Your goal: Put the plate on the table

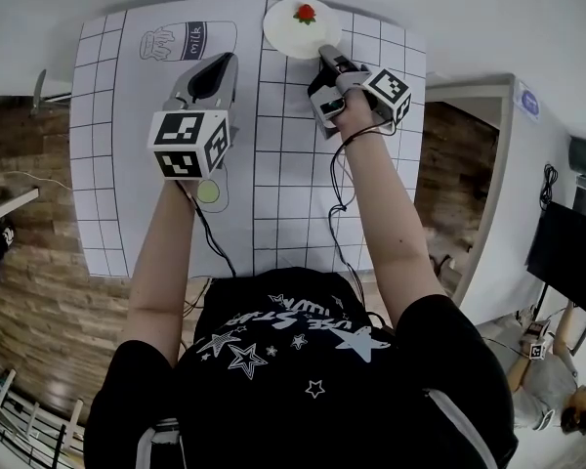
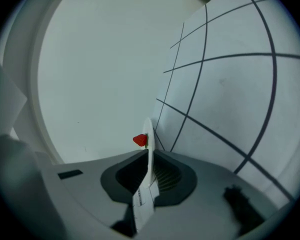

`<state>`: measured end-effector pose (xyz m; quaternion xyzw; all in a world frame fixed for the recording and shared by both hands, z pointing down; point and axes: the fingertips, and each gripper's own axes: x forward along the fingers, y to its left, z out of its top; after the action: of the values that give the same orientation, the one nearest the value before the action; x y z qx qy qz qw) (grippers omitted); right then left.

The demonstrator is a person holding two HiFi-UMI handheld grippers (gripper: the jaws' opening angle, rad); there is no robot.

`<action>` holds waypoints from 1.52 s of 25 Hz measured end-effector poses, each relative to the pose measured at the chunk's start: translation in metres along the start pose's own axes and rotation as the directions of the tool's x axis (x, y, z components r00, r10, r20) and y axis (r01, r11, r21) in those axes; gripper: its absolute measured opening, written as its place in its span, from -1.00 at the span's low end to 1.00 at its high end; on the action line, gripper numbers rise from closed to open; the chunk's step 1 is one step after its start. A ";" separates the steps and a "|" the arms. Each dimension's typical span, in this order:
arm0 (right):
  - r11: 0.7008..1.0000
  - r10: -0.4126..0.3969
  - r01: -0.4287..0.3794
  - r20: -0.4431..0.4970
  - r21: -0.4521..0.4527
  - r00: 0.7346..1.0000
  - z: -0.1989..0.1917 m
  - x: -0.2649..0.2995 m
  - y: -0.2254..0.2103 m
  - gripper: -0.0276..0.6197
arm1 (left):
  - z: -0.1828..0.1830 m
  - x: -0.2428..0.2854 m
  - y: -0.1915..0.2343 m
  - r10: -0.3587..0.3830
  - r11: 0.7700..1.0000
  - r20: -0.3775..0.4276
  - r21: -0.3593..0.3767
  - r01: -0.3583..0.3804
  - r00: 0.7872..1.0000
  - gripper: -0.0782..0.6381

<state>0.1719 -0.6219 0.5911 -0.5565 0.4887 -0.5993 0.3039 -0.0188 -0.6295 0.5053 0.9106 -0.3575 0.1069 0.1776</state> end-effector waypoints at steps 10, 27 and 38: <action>0.996 -0.077 0.076 -0.029 -0.050 0.997 -0.005 0.002 -0.002 -0.64 | 0.005 -0.005 -0.005 -0.007 1.000 0.009 0.000 0.007 1.000 -0.76; 0.990 -0.045 0.036 -0.064 -0.140 0.997 -0.013 -0.065 0.021 -0.62 | 0.027 -0.044 -0.049 -0.008 1.000 0.050 0.016 0.007 0.999 -0.76; 0.940 0.131 -0.177 -0.171 -0.292 0.977 -0.037 -0.104 0.075 -0.78 | 0.037 -0.070 -0.082 0.008 0.998 0.089 0.064 -0.014 0.996 -0.76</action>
<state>0.1432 -0.5436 0.4864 -0.5106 0.6389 -0.5305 0.2228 -0.0102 -0.5451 0.4288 0.9178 -0.3664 0.0787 0.1313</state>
